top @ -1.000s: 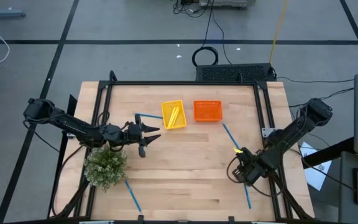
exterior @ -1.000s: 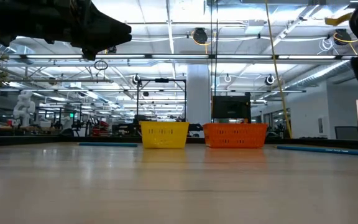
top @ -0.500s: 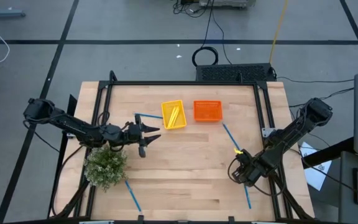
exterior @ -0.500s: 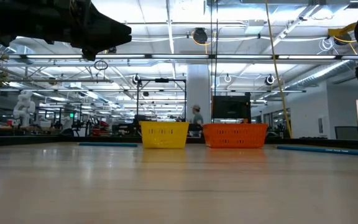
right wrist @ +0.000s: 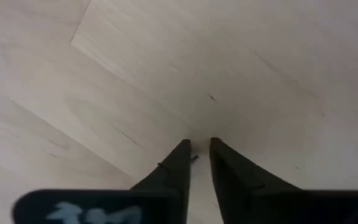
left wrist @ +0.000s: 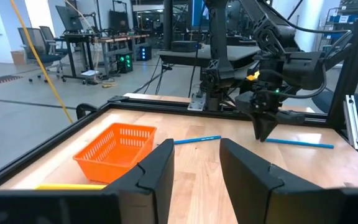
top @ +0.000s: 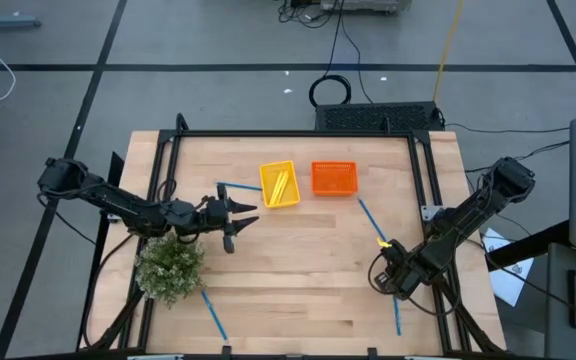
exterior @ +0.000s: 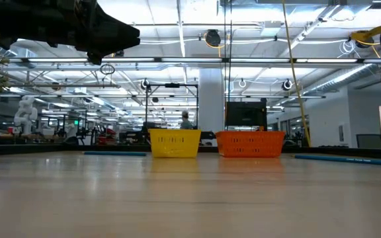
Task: Sort pens & pencils
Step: Put the bottom right blue pencil into the orange basket
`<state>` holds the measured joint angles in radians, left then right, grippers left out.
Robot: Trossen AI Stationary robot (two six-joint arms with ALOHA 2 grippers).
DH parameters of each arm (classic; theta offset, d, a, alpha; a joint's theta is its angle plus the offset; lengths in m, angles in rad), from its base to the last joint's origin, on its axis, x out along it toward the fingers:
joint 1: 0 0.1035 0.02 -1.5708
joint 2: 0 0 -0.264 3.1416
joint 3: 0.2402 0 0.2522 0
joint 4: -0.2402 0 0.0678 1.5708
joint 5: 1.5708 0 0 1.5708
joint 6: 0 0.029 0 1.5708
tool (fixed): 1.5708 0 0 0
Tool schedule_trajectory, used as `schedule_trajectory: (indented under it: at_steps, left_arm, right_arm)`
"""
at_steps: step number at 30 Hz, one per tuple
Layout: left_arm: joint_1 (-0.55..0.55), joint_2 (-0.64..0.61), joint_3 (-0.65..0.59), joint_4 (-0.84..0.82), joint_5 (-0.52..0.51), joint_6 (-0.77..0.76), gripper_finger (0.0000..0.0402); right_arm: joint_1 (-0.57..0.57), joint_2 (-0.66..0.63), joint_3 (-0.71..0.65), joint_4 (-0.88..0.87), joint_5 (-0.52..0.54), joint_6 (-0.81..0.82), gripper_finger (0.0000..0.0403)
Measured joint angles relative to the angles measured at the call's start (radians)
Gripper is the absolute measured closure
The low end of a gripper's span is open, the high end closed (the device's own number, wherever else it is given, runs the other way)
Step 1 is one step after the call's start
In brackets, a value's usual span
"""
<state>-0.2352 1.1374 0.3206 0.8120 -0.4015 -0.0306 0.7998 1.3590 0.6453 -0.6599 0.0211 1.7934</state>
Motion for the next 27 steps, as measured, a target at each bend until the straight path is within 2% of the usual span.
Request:
schedule_trajectory:
  at_steps: [8,27]
  left_arm:
    - [0.0,0.0,0.0,0.0,0.0,0.0,0.0268]
    - [0.0,0.0,0.0,0.0,0.0,0.001,0.0268]
  right_arm:
    - [0.0,0.0,0.0,0.003,-0.001,-0.02,0.04]
    - [-0.052,-0.003,0.0,0.01,0.042,-0.174,0.0403]
